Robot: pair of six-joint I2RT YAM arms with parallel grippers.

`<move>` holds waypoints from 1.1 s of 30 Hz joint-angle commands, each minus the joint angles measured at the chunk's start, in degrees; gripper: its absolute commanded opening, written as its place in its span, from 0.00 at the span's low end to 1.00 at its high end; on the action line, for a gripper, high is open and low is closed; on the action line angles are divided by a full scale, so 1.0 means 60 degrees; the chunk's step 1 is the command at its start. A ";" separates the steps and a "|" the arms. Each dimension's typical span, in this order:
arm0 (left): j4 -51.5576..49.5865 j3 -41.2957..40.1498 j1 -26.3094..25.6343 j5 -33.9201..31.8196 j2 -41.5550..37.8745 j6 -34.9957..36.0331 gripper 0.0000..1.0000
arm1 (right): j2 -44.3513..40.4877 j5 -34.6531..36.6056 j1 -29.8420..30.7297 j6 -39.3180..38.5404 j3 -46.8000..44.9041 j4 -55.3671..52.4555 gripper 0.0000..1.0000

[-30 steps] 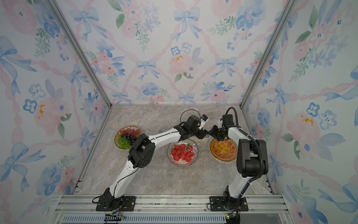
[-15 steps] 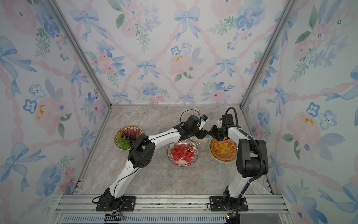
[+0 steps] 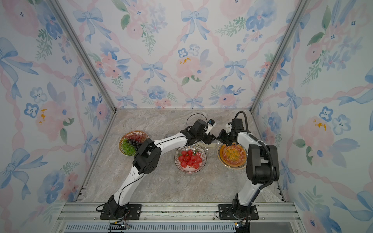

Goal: Wrap the plate with plastic wrap
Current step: Tear off the plastic wrap from the plastic wrap cutting box.

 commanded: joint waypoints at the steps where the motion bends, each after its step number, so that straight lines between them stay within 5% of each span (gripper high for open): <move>1: -0.0150 -0.0252 0.0065 0.0093 -0.0391 -0.0175 0.65 | 0.0237 0.0085 0.0076 -0.0033 -0.0269 -0.0673 0.16; 12: -0.0141 -0.0196 0.0181 0.0380 -0.0679 -0.0337 0.68 | -0.0499 -0.0864 -0.0787 -0.0637 -0.0416 -0.0703 0.23; 21: -0.0147 -0.0166 0.0183 0.0492 -0.0458 -0.0426 0.70 | 0.0189 -0.1602 -0.0928 -0.1411 0.0176 -0.1337 0.33; 33: -0.0159 -0.0078 0.0179 0.0529 -0.0297 -0.0525 0.70 | 0.0805 -0.1945 -0.0723 -0.1517 0.0633 -0.1525 0.30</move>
